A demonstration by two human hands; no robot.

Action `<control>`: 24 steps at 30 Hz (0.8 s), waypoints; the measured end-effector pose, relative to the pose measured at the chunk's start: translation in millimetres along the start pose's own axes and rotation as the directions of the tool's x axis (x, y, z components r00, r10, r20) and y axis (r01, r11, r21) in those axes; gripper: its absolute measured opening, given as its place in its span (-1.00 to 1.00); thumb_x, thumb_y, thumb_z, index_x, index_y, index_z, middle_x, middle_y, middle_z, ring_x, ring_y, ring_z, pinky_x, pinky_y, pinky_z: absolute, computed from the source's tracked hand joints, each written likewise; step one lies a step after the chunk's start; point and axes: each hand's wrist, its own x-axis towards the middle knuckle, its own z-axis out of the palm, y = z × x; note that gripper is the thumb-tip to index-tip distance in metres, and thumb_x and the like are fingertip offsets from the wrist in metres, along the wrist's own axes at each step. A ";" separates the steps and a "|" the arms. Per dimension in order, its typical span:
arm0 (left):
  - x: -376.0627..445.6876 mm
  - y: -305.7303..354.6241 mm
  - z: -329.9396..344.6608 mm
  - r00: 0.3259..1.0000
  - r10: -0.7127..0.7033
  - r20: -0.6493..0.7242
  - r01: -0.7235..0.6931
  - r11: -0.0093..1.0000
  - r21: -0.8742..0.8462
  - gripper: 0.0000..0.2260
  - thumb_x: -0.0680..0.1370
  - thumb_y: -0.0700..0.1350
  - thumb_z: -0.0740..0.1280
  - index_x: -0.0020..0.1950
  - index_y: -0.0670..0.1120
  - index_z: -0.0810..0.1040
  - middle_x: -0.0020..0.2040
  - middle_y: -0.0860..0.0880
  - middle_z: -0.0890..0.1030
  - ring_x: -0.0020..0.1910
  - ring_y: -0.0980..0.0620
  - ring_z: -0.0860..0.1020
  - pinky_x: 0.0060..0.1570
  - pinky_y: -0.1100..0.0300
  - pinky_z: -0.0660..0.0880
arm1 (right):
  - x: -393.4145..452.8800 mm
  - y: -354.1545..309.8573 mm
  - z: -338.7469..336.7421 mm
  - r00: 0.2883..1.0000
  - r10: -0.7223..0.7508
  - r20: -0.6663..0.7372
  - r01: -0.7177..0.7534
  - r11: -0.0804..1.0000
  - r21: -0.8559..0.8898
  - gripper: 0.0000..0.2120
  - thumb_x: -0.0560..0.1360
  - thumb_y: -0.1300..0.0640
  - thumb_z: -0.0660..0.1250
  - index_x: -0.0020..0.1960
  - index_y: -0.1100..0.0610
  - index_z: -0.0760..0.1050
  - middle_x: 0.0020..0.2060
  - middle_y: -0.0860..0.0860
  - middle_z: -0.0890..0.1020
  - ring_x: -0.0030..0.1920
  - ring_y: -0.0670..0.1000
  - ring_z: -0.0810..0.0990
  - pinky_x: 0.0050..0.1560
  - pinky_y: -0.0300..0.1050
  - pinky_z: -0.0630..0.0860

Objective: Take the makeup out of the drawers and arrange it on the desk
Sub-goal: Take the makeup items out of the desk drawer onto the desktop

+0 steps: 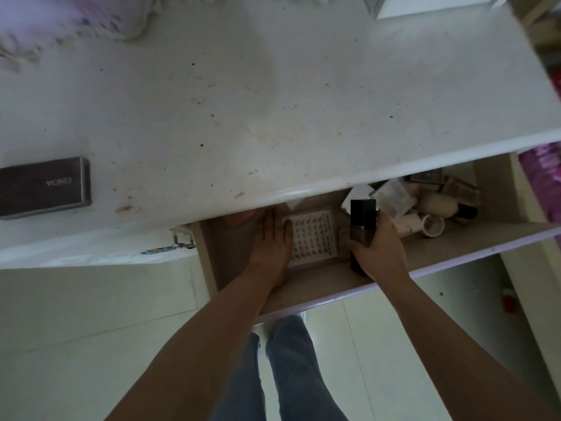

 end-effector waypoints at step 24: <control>-113.1 -147.9 -119.2 0.960 -0.052 -0.275 0.025 0.995 -0.100 -0.03 0.35 0.21 0.40 0.51 -0.10 -0.13 0.51 -0.17 -0.10 0.49 -0.16 -0.08 0.48 0.02 -0.05 | -51.5 -143.5 -9.0 0.883 -0.358 -0.305 0.367 0.930 -0.027 -0.42 0.41 0.00 0.10 0.39 0.21 0.28 0.06 0.33 0.47 0.06 0.24 0.45 0.00 -0.21 0.24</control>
